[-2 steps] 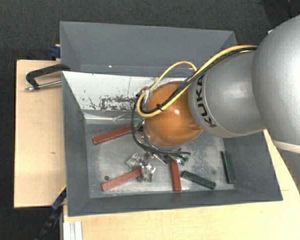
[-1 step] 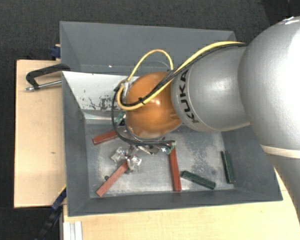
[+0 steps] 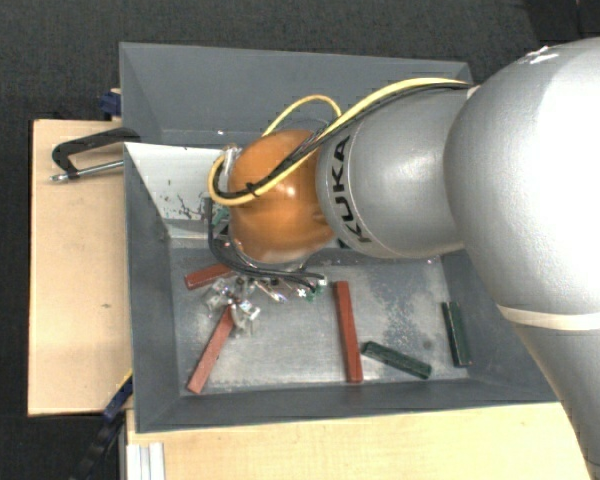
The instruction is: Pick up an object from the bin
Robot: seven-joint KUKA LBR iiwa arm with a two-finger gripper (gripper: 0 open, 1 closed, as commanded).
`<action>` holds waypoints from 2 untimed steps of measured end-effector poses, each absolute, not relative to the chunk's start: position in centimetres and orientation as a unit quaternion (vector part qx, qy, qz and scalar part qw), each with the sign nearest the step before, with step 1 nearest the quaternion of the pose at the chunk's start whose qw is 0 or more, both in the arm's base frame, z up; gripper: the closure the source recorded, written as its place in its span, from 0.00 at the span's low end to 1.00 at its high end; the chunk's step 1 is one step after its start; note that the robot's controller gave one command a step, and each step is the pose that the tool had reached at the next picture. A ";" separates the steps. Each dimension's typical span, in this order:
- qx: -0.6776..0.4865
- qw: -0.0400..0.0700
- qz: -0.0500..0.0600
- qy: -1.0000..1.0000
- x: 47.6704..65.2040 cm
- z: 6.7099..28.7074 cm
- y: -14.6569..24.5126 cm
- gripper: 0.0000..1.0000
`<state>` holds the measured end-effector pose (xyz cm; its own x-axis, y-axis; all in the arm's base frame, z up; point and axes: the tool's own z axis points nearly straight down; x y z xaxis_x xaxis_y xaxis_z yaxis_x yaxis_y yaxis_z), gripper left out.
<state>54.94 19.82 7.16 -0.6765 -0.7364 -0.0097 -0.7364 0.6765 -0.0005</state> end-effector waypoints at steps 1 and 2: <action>-0.421 0.003 0.001 0.907 53.7 19.6 18.0 1.00; -0.421 0.003 0.001 0.907 53.7 19.6 18.0 0.00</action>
Offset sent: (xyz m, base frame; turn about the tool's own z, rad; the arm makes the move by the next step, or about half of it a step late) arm 0.0000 0.0000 0.0000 0.0000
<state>53.69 17.97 19.56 -0.6454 -0.7639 -0.0054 -0.7639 0.6454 -0.0007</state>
